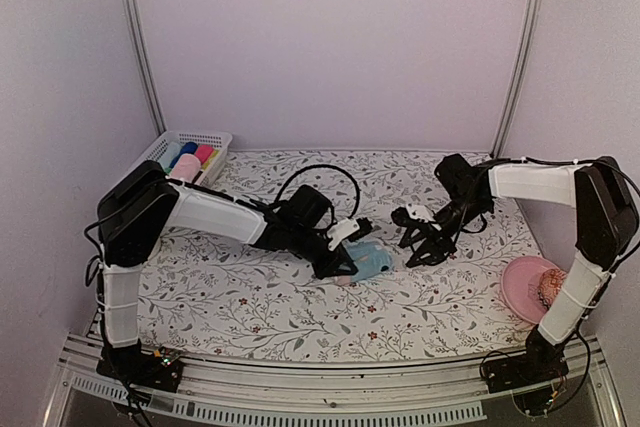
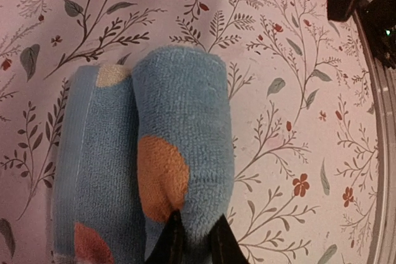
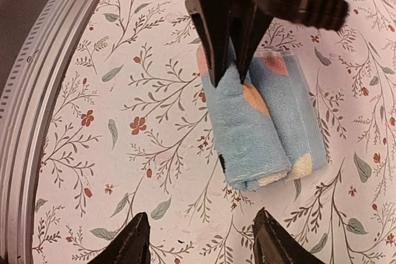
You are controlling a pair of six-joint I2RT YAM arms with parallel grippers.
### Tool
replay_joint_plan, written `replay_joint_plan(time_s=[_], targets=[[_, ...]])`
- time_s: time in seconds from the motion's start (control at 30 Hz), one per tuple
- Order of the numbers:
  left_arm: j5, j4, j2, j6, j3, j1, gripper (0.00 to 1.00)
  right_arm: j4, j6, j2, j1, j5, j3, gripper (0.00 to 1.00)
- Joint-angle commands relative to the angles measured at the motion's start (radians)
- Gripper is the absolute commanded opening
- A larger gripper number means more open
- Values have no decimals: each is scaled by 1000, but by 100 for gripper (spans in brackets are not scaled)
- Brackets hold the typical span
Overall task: Roll the towels
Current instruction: Roll the towel at the center of the board, then pick up the towel from the center of the board.
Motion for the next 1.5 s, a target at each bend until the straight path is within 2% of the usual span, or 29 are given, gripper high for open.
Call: replay_joint_plan(time_s=[0.0,0.2,0.37,0.83,1.17,1.27,1.47], targets=[[126,-126,67,-95,-4,64,10,156,7,-46,63,32,-47,56],[206,-116,102,-151,2,106,12,333,152,-19,134,141,-71,56],[252,-110,132,-177,8,135,14,423,211,-3,164,194,-89,57],[303,-93,176,-214,17,160,18,456,222,77,263,281,-88,56],[311,-91,170,-221,11,161,23,476,275,163,268,418,-52,42],[311,-94,160,-223,6,161,27,483,276,176,270,443,-53,40],[304,-86,117,-231,-2,161,45,480,278,204,275,461,-38,34]])
